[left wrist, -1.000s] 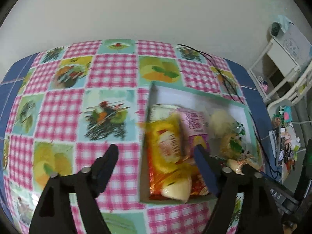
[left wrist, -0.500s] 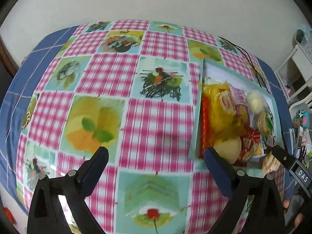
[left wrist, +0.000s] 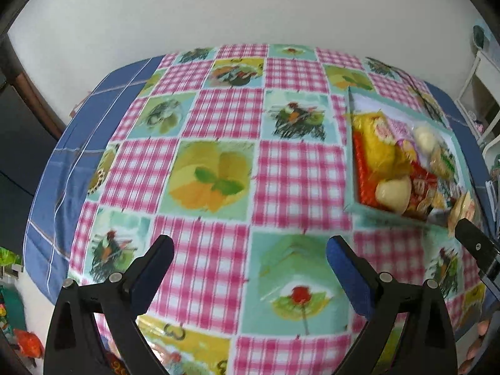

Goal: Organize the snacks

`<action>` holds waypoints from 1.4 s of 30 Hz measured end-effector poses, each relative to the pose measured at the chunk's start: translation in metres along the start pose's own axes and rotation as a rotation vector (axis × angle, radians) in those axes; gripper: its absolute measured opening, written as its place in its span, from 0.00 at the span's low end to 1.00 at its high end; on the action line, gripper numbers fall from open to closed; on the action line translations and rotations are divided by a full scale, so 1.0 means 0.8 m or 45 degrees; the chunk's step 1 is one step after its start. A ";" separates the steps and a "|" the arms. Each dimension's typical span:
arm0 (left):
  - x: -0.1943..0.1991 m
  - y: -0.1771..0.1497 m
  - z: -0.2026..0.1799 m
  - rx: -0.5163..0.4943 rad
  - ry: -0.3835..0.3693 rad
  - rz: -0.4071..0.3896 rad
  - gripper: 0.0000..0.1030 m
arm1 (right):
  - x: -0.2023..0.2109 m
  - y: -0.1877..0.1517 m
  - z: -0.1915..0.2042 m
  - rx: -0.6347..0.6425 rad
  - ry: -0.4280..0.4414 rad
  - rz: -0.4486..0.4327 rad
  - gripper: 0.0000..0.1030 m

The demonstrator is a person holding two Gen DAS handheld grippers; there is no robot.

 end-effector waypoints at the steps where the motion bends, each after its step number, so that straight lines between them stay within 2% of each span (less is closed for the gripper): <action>1: 0.001 -0.003 0.003 0.002 0.004 0.006 0.95 | 0.002 -0.004 0.004 0.010 0.003 0.001 1.00; 13: 0.006 -0.015 0.019 0.015 0.059 0.023 0.95 | 0.009 -0.033 0.023 0.113 -0.026 0.018 1.00; 34: 0.003 -0.016 0.017 -0.034 0.082 0.059 0.95 | 0.012 -0.026 0.036 0.180 -0.019 0.008 1.00; 42: 0.001 -0.017 0.019 -0.029 0.064 0.068 0.95 | 0.014 -0.026 0.039 0.183 -0.021 0.008 1.00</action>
Point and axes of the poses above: each gripper's, at about its wrist camera, not at the fingertips, and x roughly against the way its jaws point, z to its left, y to its top, the point moved 4 cm from there along -x, roughly the way its jaws point, and after that the axes turned 6 degrees about -z, right-handed, at the moved point
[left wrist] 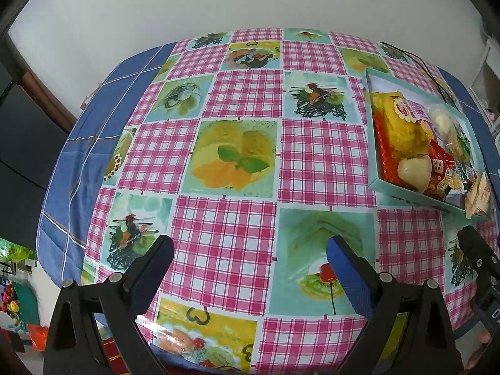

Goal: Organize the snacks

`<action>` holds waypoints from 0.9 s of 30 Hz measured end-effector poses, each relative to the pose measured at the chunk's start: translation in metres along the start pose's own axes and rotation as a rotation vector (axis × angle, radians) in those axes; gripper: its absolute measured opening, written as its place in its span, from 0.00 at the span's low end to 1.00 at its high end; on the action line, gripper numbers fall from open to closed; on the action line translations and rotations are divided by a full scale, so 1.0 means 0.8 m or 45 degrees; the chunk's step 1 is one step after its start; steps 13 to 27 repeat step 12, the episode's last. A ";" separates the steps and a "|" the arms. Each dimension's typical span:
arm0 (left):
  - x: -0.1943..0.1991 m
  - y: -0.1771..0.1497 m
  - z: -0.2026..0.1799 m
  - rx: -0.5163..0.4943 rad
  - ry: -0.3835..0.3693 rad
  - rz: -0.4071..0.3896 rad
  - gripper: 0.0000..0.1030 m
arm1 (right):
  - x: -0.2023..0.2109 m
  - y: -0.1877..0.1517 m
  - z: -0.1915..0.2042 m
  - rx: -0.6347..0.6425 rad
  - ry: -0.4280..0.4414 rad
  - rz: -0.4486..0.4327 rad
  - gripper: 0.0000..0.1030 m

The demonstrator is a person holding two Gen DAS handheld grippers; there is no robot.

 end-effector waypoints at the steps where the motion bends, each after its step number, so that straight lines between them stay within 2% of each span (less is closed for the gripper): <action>1: 0.000 0.000 0.000 0.000 -0.004 0.000 0.95 | 0.000 0.000 0.000 0.000 0.001 0.000 1.00; 27: 0.004 0.001 -0.004 -0.031 -0.013 -0.028 0.95 | -0.001 -0.002 0.002 0.003 0.006 0.005 1.00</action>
Point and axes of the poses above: each gripper's, at about its wrist camera, not at the fingertips, and x roughly against the way its jaws point, z to its left, y to its top, the point moved 4 cm from there along -x, roughly the way its jaws point, and after that the axes turned 6 degrees about -z, right-handed, at the moved point
